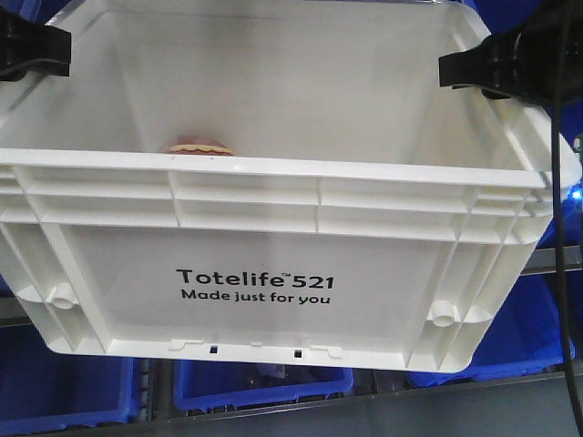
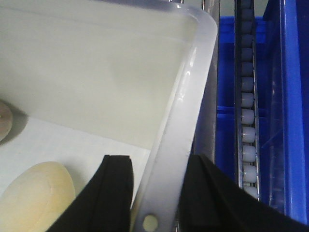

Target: Place moving items into box and shelve

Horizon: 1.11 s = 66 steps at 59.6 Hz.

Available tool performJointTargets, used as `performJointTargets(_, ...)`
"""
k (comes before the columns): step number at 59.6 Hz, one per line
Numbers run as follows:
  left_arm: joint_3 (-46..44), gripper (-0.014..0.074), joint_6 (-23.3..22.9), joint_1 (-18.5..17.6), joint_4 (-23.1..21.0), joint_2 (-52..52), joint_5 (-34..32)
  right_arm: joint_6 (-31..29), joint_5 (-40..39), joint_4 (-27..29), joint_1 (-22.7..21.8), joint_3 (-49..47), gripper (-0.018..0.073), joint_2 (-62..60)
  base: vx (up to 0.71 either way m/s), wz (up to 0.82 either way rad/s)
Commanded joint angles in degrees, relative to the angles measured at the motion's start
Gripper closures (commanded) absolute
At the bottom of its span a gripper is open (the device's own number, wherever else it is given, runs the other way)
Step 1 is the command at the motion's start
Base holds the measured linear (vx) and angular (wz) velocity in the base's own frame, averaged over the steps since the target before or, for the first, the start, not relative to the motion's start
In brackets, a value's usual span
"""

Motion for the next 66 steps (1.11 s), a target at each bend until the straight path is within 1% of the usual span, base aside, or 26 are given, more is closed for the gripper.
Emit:
performJointTargets(1,-3.0,0.0603,0.7,-1.4,-5.7,-2.0,-9.3,0.6,-9.6,2.7,0.6,-2.7,0.0565,-1.8,0.04,0.04)
performJointTargets(66,-3.0,0.0603,0.7,-1.4,-5.7,-2.0,-9.3,0.6,-9.6,2.7,0.6,-2.7,0.0565,-1.8,0.0,0.0)
